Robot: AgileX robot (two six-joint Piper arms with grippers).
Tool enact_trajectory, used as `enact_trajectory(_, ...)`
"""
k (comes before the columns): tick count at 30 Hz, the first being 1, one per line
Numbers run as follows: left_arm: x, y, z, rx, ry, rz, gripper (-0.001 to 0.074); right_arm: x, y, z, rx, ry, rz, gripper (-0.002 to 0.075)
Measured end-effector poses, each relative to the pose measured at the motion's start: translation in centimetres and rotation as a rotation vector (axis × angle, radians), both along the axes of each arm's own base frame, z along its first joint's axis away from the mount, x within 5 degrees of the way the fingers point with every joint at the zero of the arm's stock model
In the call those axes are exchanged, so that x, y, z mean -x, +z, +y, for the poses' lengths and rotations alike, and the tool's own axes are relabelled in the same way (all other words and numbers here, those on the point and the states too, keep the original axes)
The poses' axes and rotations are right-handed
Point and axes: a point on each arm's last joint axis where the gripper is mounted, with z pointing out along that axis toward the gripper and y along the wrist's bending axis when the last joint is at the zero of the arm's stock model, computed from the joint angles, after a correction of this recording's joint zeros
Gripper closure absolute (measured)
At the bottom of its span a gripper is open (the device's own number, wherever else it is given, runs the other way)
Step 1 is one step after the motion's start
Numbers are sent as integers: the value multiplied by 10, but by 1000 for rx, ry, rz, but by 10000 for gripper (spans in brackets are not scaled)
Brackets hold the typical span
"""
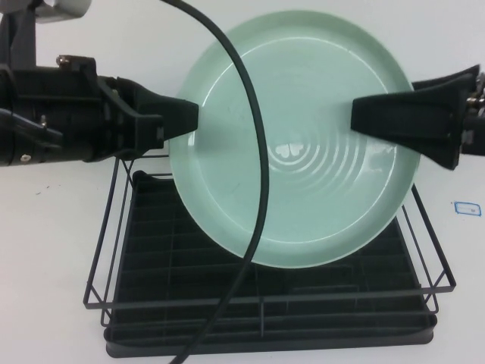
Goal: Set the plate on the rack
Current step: Hand over the plate, then place the plate on the rack
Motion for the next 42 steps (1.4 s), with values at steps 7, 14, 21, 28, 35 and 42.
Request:
enact_trajectory(7,0,0,0,57,30,74,722,0,-9,5,32,98,3,535)
enact_trajectory(14,6,24,-5,197,-18,96,519,-7,-5,2,88,93,-175,616)
enact_trajectory(21,22,60,-9,312,-105,129,152,-10,-17,0,324,125,-350,620)
enact_trajectory(28,58,110,-4,361,-196,-68,96,-31,-20,-14,534,-66,-540,620)
enact_trajectory(35,104,142,7,330,-250,-337,93,-59,-41,-14,721,-42,-706,620)
enact_trajectory(42,120,143,13,238,-227,-416,93,-83,-75,-6,824,75,-766,620)
